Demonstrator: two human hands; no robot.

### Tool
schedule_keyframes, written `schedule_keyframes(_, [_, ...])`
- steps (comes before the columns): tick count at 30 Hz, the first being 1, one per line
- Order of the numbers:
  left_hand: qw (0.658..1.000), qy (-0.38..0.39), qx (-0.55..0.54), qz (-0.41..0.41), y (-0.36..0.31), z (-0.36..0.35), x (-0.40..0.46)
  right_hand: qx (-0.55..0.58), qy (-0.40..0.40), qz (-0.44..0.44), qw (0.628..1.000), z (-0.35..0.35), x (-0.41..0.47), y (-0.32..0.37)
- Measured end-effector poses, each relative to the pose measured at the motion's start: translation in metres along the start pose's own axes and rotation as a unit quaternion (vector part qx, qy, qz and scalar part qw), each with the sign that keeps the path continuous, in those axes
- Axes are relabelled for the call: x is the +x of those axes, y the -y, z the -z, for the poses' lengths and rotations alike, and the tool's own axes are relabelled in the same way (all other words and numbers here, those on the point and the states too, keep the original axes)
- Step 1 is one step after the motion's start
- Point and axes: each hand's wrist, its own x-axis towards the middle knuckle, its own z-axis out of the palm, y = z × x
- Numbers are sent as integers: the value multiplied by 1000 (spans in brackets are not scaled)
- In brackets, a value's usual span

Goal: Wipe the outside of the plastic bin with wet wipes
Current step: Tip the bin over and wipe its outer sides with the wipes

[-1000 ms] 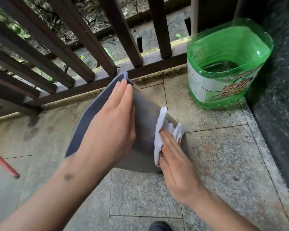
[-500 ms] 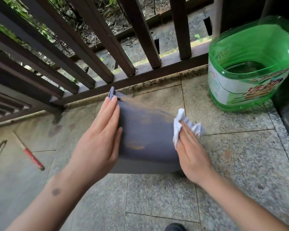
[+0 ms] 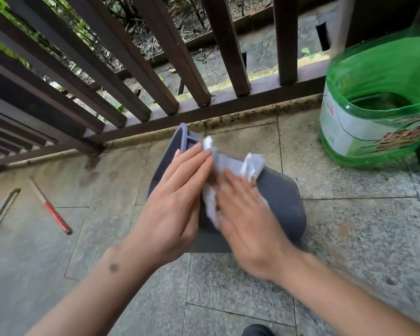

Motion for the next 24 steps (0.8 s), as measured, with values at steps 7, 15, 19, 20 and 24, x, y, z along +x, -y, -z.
schedule_keyframes(7, [995,-57,-58,57,1,-4,-3,-26,-16,3,1000,-9,4,-2])
schedule_keyframes(15, [991,-57,-71,97,0,-4,14,15,-36,-267,963,3,-36,-96])
schedule_keyframes(19, [993,-47,-66,88,5,-2,18,33,-59,-309,949,1,-38,-84])
schedule_keyframes(20, [992,-49,-65,92,6,-2,17,29,-61,-299,952,0,-34,-75])
schedule_keyframes(24, [988,-73,-75,111,7,-6,23,10,-84,-158,984,-2,6,-17])
